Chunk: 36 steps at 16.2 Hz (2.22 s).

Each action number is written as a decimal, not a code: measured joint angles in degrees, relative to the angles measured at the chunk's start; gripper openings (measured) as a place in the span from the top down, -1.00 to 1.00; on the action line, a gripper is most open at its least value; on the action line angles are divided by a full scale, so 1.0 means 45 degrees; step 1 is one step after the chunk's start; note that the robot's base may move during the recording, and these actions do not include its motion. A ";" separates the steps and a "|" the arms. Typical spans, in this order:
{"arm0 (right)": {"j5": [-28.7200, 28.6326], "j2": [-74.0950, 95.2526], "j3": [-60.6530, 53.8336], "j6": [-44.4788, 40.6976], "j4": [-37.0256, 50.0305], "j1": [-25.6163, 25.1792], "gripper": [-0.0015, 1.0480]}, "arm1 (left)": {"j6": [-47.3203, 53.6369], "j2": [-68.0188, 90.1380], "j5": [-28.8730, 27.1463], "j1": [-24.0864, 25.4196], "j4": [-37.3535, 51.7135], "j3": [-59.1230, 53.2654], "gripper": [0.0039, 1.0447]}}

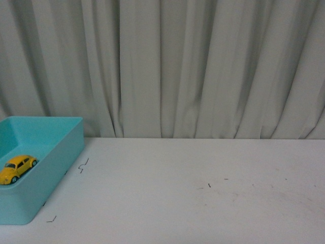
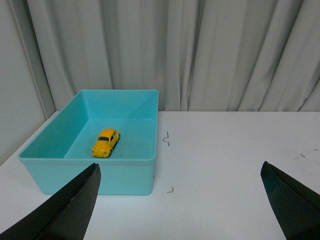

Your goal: Wind up and store yellow beetle toy

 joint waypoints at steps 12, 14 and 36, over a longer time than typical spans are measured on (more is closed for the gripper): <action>0.0000 0.0000 0.0000 0.0000 0.0010 0.0000 -0.87 | -0.0005 0.0000 -0.0005 0.0000 0.0005 0.0000 -0.88; 0.0005 0.0000 0.0000 0.0005 0.0005 0.0000 -0.87 | 0.0000 0.0000 0.0000 0.0000 0.0000 0.0000 -0.88; 0.0005 0.0000 0.0000 0.0005 0.0010 0.0000 -0.87 | 0.0000 0.0000 0.0010 0.0000 0.0024 0.0000 -0.88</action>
